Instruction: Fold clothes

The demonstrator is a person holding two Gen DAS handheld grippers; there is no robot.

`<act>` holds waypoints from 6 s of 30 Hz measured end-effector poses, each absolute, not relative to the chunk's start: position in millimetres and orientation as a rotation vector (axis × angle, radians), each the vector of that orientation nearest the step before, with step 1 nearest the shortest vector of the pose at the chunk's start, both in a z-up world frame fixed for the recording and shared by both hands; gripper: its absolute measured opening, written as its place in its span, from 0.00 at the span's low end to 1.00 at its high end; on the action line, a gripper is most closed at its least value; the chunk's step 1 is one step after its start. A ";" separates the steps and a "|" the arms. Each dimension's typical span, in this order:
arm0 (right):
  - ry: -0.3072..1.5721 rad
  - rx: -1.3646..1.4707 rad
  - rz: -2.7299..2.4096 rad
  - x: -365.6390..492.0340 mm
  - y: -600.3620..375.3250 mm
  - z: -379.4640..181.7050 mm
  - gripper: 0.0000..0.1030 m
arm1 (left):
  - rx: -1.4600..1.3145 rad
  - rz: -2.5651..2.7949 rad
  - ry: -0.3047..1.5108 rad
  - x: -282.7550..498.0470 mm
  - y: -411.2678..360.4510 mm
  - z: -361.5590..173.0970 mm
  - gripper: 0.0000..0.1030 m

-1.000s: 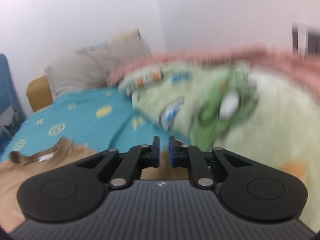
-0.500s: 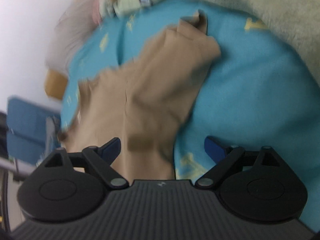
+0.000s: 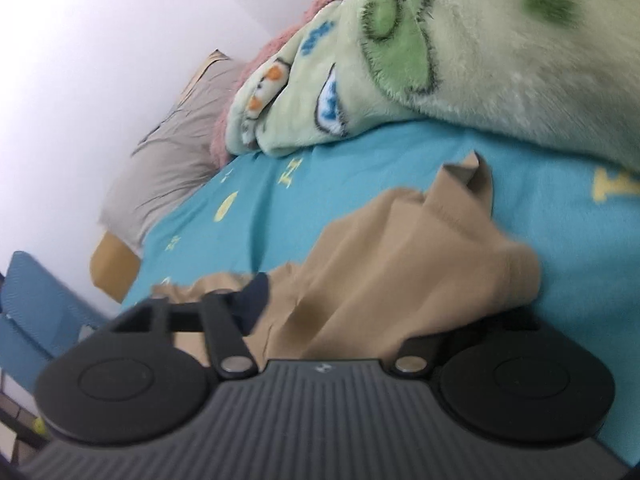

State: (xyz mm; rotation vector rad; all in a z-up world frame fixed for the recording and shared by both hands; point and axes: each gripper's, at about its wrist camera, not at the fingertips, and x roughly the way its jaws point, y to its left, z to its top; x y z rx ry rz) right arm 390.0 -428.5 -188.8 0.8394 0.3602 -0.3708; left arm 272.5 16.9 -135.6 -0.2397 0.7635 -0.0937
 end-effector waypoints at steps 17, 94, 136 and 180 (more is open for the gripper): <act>0.392 0.200 -0.441 415.8 -374.1 -30.4 0.08 | -0.190 0.087 0.638 268.4 38.1 -89.7 0.89; 0.153 0.406 -0.233 68.2 -388.4 21.5 0.96 | 0.193 -0.613 1.041 112.5 -249.2 -124.2 0.57; 0.401 0.372 -0.055 94.1 -314.9 12.2 0.96 | -0.368 -0.437 1.099 177.7 -1.4 -65.0 0.60; 0.418 0.354 -0.019 157.5 -295.6 -27.2 0.96 | -0.072 -0.239 0.732 305.6 -39.4 -48.4 0.70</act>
